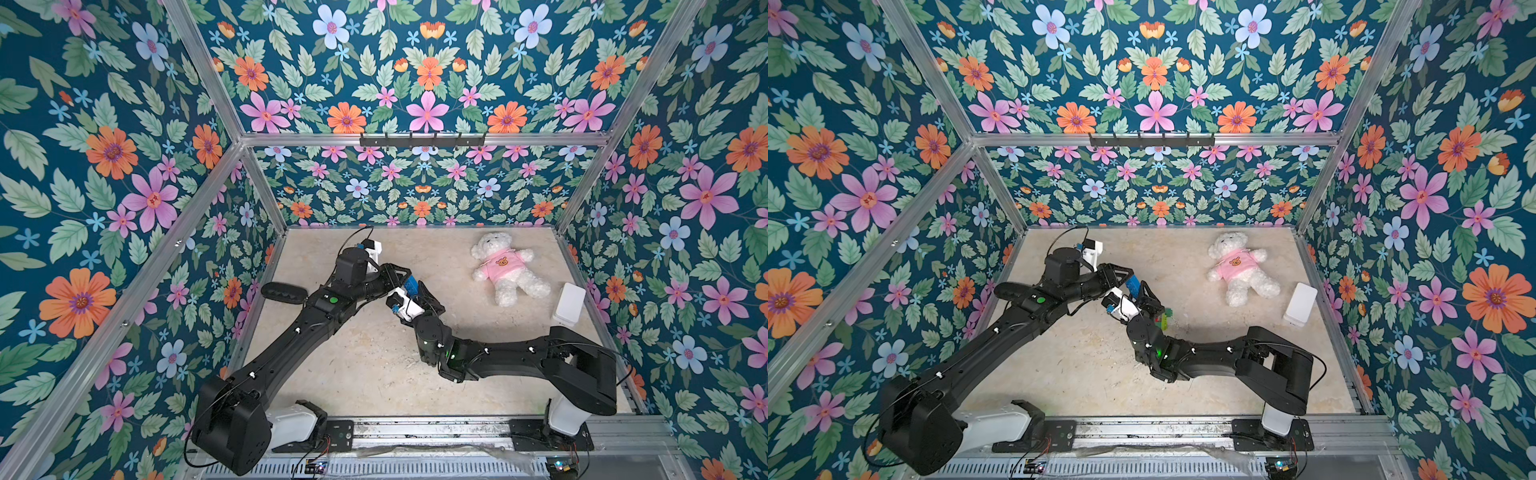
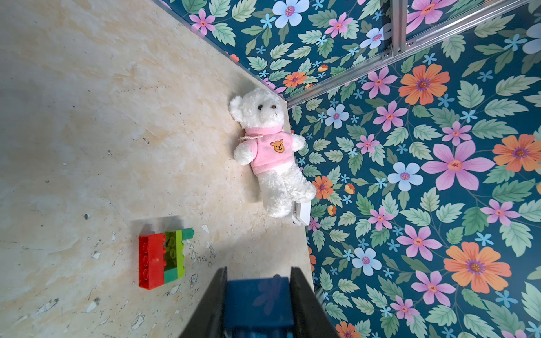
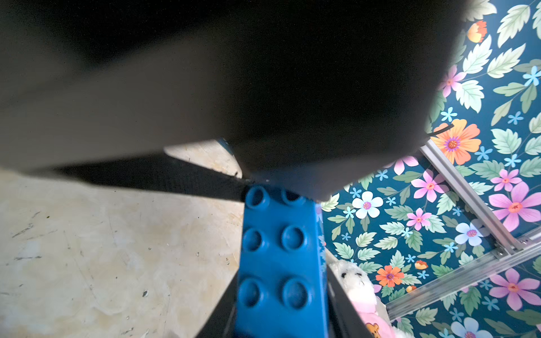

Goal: Assemble the number 5 with lego
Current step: Pick up the lego brick from the center of the board, then place the lego brick at the center of the board.

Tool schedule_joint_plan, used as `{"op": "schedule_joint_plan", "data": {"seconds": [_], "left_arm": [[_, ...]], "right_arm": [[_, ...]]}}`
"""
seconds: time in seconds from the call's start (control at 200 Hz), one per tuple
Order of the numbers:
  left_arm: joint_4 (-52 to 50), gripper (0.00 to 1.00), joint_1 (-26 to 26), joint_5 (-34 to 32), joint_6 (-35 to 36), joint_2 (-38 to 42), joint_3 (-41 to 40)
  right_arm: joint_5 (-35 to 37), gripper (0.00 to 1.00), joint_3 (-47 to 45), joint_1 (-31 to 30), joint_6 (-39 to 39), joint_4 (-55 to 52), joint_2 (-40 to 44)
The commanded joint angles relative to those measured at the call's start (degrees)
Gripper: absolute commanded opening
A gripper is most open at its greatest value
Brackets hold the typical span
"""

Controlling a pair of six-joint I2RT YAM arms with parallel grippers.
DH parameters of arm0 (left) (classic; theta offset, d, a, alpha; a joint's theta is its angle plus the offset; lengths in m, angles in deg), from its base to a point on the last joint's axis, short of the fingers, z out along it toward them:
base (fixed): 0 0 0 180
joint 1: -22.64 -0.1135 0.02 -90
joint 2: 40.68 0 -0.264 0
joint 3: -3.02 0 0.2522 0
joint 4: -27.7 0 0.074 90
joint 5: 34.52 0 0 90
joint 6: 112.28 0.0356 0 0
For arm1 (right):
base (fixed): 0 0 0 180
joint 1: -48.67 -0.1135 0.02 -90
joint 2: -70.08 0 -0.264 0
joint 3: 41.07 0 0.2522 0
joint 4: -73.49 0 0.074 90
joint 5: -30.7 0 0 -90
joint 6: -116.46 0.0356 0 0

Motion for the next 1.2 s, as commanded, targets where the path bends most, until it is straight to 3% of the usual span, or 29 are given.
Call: {"op": "schedule_joint_plan", "data": {"seconds": [0.0,0.075,0.16,0.245,0.45,0.58,0.79,1.195], "left_arm": [[-0.3,0.40,0.0,-0.5,2.4,-0.1,0.3],[-0.4,0.54,-0.1,-1.3,2.5,0.3,0.6],[-0.4,0.63,-0.5,-2.8,2.8,1.2,0.8],[0.0,0.65,-1.3,-3.7,2.9,2.5,0.4],[0.6,0.65,-1.9,-4.7,3.1,3.5,-3.9],[3.9,0.65,-1.9,-4.3,2.0,2.6,-9.1],[10.1,0.65,-1.7,-2.9,-0.5,0.0,-15.2],[11.4,0.65,0.3,-2.5,-0.7,-5.0,-13.7]], "right_arm": [[1.1,0.30,1.0,0.6,10.9,-7.0,2.5],[-0.7,0.30,1.0,1.1,17.3,-12.9,6.0],[-5.4,0.30,1.2,2.2,28.7,-22.0,9.9],[-13.7,0.29,0.4,5.2,42.5,-30.6,15.2],[-40.0,0.30,-9.1,17.2,68.8,-35.8,28.9],[-54.3,0.30,-17.6,25.1,81.4,-31.6,36.0],[-68.6,0.30,-28.1,31.9,97.5,-20.4,38.3],[-79.2,0.31,-40.0,34.4,118.3,11.4,23.6]]}}
